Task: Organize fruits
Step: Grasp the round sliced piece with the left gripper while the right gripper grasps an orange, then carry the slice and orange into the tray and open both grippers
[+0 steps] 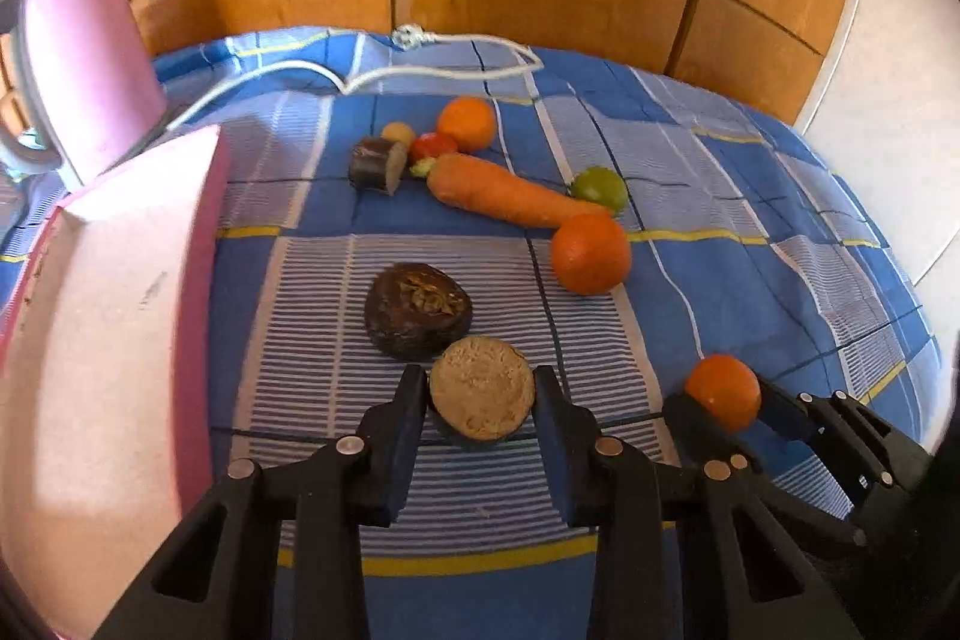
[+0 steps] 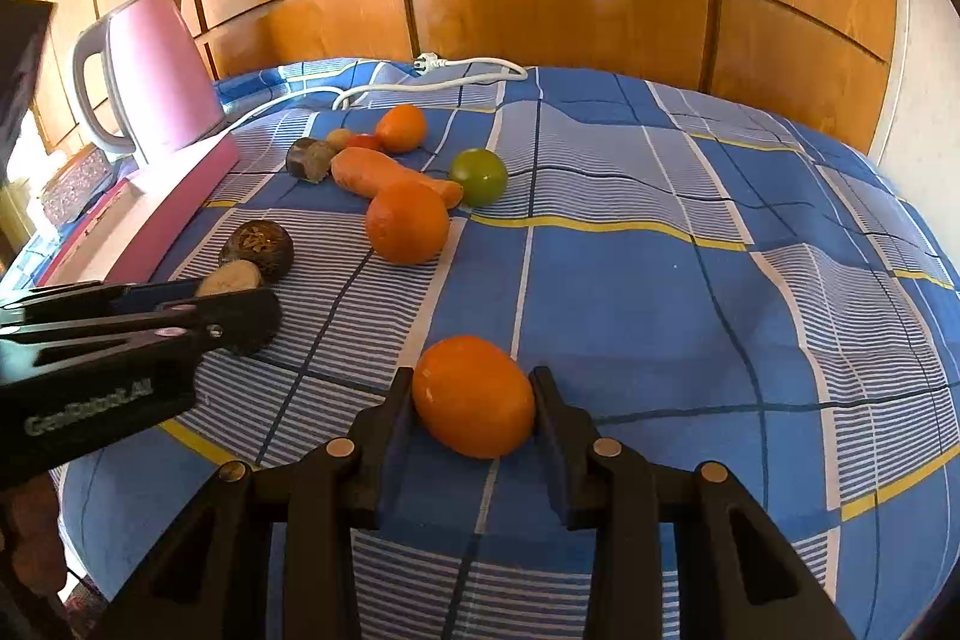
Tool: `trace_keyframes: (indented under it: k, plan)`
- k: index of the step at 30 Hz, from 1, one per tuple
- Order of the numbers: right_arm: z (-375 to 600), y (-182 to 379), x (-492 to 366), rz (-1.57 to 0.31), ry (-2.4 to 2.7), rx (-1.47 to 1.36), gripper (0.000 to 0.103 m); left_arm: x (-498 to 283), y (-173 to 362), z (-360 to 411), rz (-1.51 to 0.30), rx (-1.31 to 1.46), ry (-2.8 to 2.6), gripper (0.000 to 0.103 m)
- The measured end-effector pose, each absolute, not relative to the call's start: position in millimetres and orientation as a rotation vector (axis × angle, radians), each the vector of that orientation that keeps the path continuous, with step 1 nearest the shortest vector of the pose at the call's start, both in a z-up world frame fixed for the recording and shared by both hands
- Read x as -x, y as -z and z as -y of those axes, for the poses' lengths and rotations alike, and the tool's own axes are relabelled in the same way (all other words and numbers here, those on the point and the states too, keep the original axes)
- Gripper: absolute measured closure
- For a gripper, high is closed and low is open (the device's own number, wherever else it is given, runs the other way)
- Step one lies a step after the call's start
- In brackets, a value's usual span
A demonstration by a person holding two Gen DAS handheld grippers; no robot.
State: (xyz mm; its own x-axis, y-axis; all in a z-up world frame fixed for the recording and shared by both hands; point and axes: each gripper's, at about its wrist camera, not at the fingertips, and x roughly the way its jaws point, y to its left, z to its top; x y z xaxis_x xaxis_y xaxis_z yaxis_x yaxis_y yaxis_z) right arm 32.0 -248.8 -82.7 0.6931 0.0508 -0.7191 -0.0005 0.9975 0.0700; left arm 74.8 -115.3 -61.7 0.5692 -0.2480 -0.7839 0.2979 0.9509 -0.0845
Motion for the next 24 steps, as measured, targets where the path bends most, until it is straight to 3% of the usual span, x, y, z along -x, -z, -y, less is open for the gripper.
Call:
trace_keyframes:
  k: [24]
  plan:
    - [187.2, 44.9, -32.1, -0.811, -0.225, -0.017, 0.066, -39.2, 11.1, 19.3, -0.748, 0.033, 0.124, 0.067]
